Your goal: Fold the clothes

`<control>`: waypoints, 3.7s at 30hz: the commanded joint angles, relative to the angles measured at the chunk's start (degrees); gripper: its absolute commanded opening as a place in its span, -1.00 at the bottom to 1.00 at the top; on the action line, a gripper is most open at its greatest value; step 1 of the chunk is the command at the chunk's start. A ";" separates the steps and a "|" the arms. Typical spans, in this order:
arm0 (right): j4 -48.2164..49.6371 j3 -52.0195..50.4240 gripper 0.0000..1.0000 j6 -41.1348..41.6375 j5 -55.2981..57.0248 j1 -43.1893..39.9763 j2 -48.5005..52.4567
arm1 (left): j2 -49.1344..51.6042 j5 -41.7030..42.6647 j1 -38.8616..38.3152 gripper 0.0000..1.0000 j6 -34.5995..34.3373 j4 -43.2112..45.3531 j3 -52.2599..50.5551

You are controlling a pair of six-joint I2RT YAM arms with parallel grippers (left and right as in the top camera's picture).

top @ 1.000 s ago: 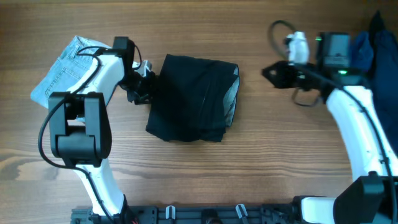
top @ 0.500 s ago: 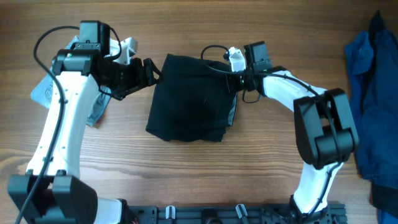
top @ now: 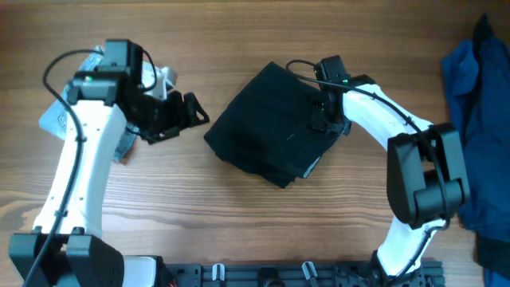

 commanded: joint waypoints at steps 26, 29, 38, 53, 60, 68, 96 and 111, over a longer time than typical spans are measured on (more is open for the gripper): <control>-1.05 -2.67 -0.91 -4.09 -6.82 -0.79 -10.05 | 17.11 -9.16 -26.62 0.90 -67.01 78.03 -40.98; -1.16 -2.67 -0.91 -4.28 -6.75 -0.79 -10.05 | 17.11 -9.90 -26.67 0.85 -67.01 77.99 -40.98; -0.31 -2.67 -0.91 -10.67 -6.69 -0.83 -10.29 | 12.57 -8.09 -26.51 -0.92 -51.34 78.79 -40.79; 0.50 -2.62 -0.86 -14.40 -10.38 -3.37 -28.11 | -22.51 -6.54 -0.26 -0.93 -14.36 57.81 -31.23; -0.61 -2.62 -0.86 -14.53 -13.11 -3.37 -29.46 | -14.64 -1.62 19.21 -0.92 -4.15 59.41 -16.85; -1.36 -2.62 -0.86 -14.40 -13.25 -3.37 -29.46 | -3.15 11.76 25.44 -0.92 -8.72 62.79 3.23; -3.39 -2.62 -0.86 -14.60 -13.88 -3.37 -29.46 | 13.25 -15.65 35.93 0.99 -4.59 2.54 10.56; -2.38 -1.99 -0.87 -16.52 -13.84 -3.74 -31.87 | -0.81 9.07 28.98 -0.85 6.78 2.38 10.56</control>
